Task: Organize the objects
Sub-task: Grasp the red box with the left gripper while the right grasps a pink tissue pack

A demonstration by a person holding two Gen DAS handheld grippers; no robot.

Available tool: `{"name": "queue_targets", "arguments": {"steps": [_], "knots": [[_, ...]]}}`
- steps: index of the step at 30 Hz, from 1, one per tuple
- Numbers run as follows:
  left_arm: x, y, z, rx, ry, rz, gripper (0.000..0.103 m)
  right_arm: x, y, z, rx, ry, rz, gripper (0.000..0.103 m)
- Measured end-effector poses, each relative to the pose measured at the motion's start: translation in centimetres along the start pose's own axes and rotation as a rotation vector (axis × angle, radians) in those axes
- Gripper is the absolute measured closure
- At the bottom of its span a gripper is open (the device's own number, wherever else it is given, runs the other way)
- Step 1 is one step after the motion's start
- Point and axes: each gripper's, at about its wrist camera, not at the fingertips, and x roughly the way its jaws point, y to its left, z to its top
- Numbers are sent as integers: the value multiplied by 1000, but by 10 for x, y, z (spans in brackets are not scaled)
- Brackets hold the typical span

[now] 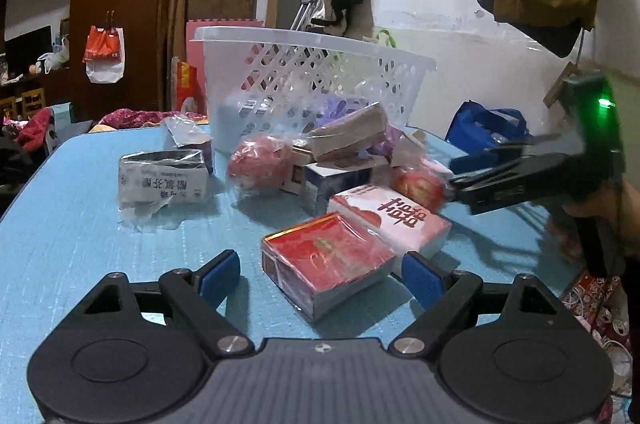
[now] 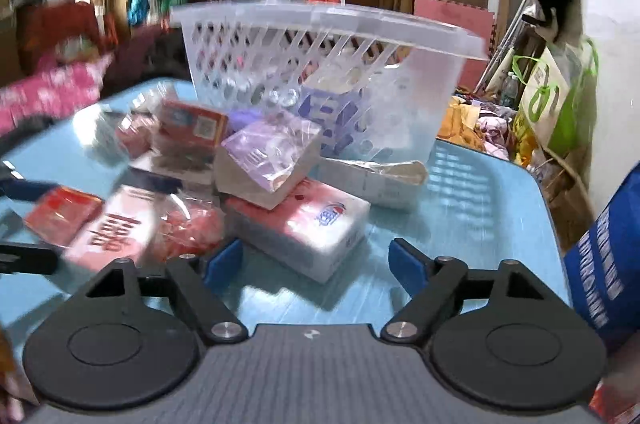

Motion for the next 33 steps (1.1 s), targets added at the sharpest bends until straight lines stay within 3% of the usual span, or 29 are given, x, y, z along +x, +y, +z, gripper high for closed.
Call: {"name": "queue_targets", "arguments": {"steps": [6,7,9,11,12,16,20,21,23,28,33], "knots": [[5,-4,1,11,-5,5,12,10,1,3,-9,-6,27,12],[6,-6,0,15,-7,9,12,10,1,3,-4,-5,33,13],[5,-7,-1,20,-10,9,13,7,-3,-2,6,-11,51,28],[3,-6,-1,12,-18,-6,25,1,-3,-6,15,-15,44,31],[1,-5,-1,7,-22,-15,29,-3,-3,-9,18,-20,40,33],[-9,-3,-1,16,-51,-16,30,-34,0,-29,20,-95,3,34],[-18,-4,1,20,-74,-23,30,-55,5,-46,12,-114,-10,34],[-17,-4,2,22,-72,-20,30,-55,9,-45,-5,-106,-37,34],[-15,-5,2,19,-65,-20,29,-53,25,-38,-105,-96,-171,34],[-11,-1,-1,3,-49,-16,29,-43,30,-31,-193,-66,-297,34],[-13,3,0,-11,-55,-9,29,-48,13,-36,-113,-78,-243,34]]}}
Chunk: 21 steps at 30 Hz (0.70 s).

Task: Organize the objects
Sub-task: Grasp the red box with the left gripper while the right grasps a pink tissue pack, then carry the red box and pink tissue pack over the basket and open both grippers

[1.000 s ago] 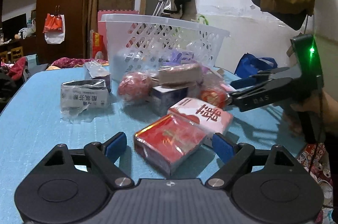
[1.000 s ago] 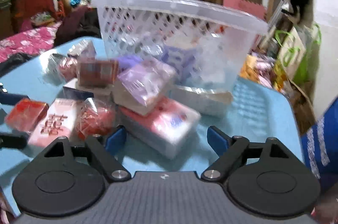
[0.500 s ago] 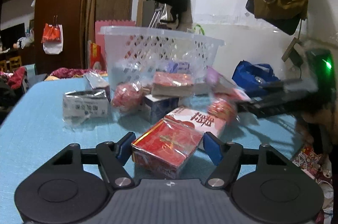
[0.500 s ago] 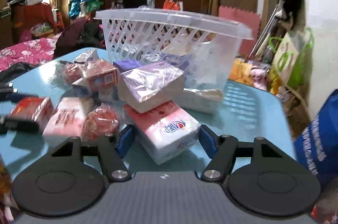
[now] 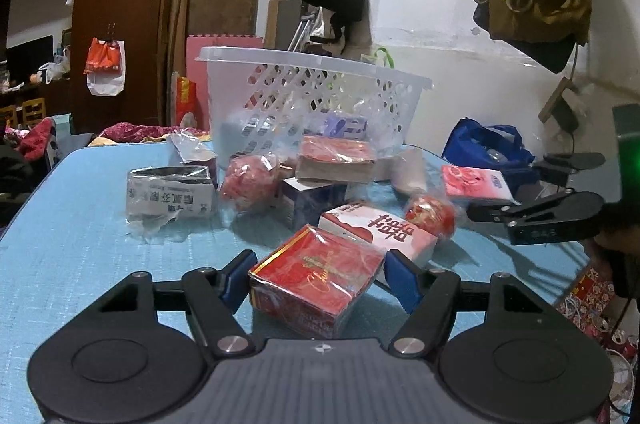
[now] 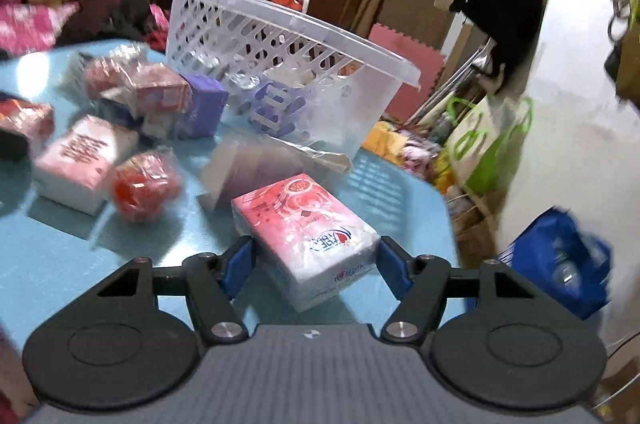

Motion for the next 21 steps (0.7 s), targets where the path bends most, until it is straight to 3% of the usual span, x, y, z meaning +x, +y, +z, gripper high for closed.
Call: {"name": "queue_targets", "arguments": {"steps": [9,13,16,21], "knots": [[-7,-2,4,6,-73,-3,30,-9,-15,-8,163,-64,128,34],[-14,3,12,-13,-101,-2,30,-24,-20,-6,230,-132,203,34],[-22,6,31,-22,-149,-7,30,-39,-26,7,259,-194,206,34],[-23,5,102,-17,-243,-8,30,-41,-34,66,252,-268,202,34]]}}
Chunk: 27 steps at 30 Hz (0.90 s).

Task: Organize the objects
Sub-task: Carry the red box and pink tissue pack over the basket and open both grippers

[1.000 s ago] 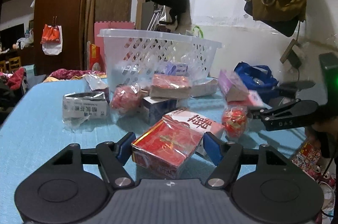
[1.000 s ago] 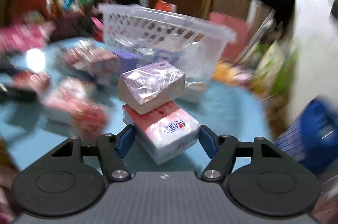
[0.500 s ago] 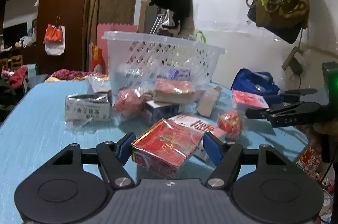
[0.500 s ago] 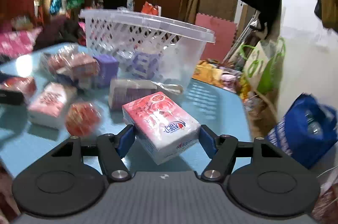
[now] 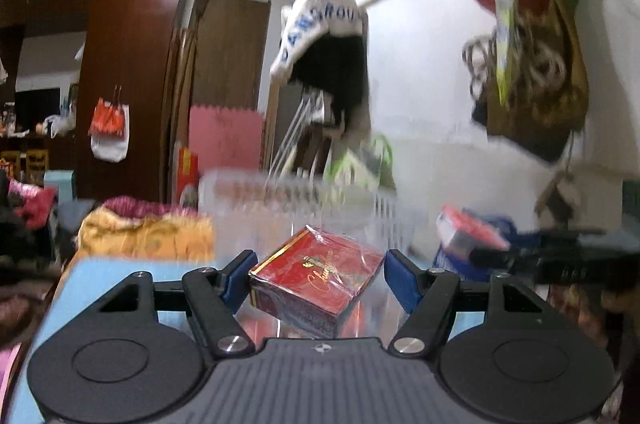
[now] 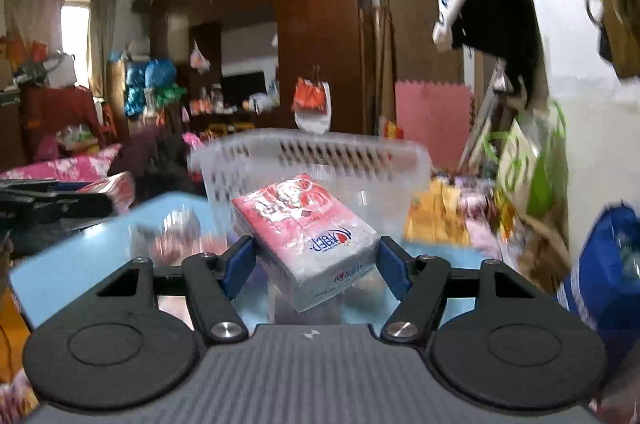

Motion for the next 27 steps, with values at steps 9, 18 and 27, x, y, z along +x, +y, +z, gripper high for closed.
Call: {"name": "queue_targets", "arguments": {"steps": [9,18,27], "knots": [[126,18,81,-116,140,83,30,96,-25,65,59,77,-38,33],[173,37,66,-173,241,119,21,122,-22,59,100,126,-66,4],[63,47,31,-58,159,96,7,34,-12,3,175,93,128,0]]}}
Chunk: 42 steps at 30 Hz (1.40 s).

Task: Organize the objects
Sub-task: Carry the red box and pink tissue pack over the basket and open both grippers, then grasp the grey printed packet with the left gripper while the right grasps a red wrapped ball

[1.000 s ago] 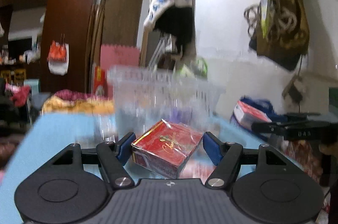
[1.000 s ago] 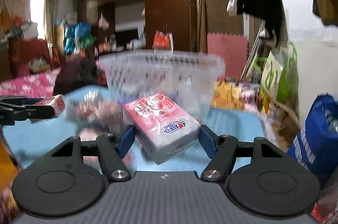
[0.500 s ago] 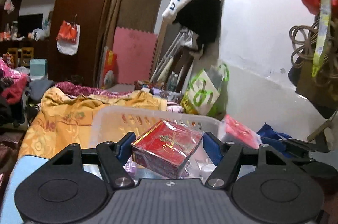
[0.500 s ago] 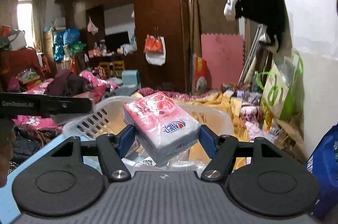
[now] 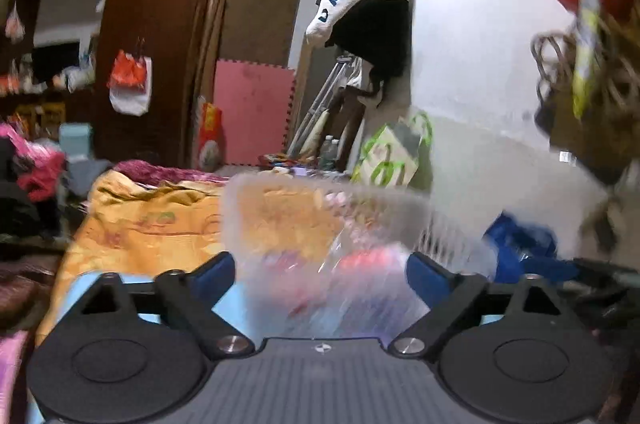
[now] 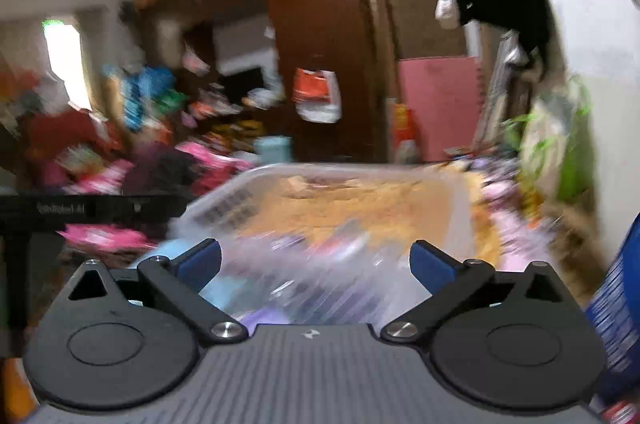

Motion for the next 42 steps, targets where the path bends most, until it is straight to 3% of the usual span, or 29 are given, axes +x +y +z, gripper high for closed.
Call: {"name": "queue_targets", "arguments": {"steps": [3,7,9,13,16,22,25,34,38,42], "knots": [[-18,19,-40,-36,-15,98,7,-14,3,-48,5,27,48,0],[-13,44,-69,-118,33,103,7,-16,4,-88,14,56,88,13],[-2,50,-73,-128,83,137,7,-10,7,-92,4,79,87,24],[14,50,-77,-90,145,147,8,0,15,-95,-34,106,65,30],[24,52,-80,-76,182,220,7,2,20,-101,-54,120,49,37],[29,47,-80,-70,227,204,11,-8,23,-108,-66,98,28,46],[27,42,-81,-49,225,194,22,-10,20,-109,-53,90,17,47],[26,42,-84,-67,206,152,23,-10,22,-109,-78,91,10,50],[-3,40,-87,-93,76,119,23,-22,10,-110,-50,60,8,51],[-29,33,-90,-122,-5,48,23,-33,2,-109,-39,29,6,51]]}}
